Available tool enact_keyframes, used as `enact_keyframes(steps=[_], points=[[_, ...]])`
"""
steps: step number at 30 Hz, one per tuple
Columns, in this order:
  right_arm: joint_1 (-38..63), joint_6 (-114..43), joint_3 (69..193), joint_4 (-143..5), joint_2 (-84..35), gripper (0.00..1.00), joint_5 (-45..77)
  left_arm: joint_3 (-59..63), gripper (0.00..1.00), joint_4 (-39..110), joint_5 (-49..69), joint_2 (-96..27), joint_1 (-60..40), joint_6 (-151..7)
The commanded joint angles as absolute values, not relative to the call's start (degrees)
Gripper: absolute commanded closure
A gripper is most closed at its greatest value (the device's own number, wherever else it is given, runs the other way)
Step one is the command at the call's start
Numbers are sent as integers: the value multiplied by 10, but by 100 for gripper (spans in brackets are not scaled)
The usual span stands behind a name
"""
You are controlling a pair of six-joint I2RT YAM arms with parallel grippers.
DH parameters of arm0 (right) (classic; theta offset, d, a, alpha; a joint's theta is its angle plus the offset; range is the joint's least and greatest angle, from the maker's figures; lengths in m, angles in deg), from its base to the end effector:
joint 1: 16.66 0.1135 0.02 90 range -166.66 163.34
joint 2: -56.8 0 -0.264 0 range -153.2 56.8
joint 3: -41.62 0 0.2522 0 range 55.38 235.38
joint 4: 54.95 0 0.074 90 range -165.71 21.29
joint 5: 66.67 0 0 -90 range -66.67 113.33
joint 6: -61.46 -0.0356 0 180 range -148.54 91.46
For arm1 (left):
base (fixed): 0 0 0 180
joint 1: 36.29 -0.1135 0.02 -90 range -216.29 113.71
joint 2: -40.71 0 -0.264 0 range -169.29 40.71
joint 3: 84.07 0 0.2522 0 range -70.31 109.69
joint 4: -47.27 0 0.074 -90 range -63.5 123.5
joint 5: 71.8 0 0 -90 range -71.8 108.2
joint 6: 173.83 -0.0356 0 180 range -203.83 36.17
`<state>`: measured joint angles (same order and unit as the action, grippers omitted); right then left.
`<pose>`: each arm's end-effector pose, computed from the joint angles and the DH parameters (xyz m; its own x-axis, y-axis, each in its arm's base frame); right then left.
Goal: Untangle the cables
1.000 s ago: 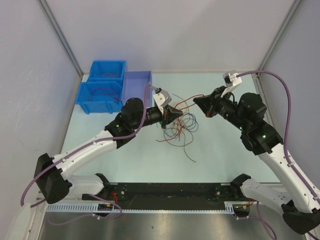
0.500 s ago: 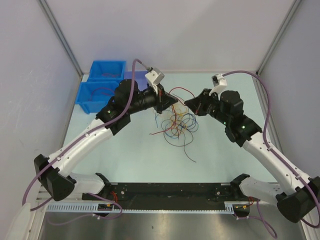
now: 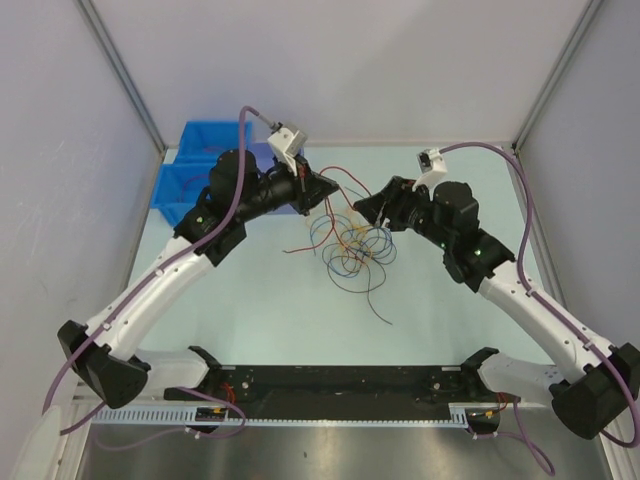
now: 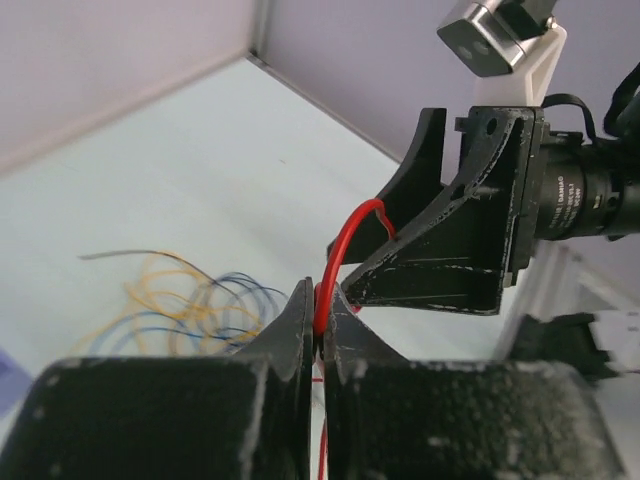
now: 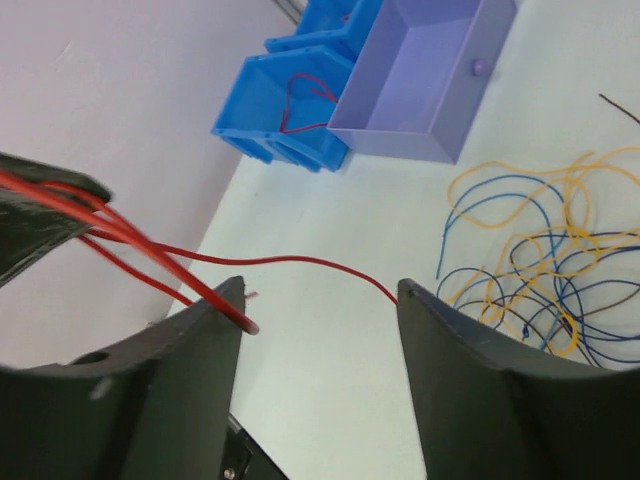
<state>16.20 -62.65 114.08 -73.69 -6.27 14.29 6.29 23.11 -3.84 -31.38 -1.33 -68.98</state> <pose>0.2128 0.1441 0.3723 -0.4865 0.3450 -0.8026 -0.4750 0.6666 0.5745 0.2257 -0.1741 0.4328 -0.2958 -0.0830 -0.9516 0.7875 0.5426 -0.2922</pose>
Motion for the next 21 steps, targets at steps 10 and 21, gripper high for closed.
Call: enact_keyframes(steps=[10, 21], points=[[151, -672, 1102, -818, -153, 26, 187, 5, 100, 362, 40, -227, 8, -780], [139, -760, 1100, -806, -259, 30, 139, -2, 100, 347, 54, -219, 8, -794]])
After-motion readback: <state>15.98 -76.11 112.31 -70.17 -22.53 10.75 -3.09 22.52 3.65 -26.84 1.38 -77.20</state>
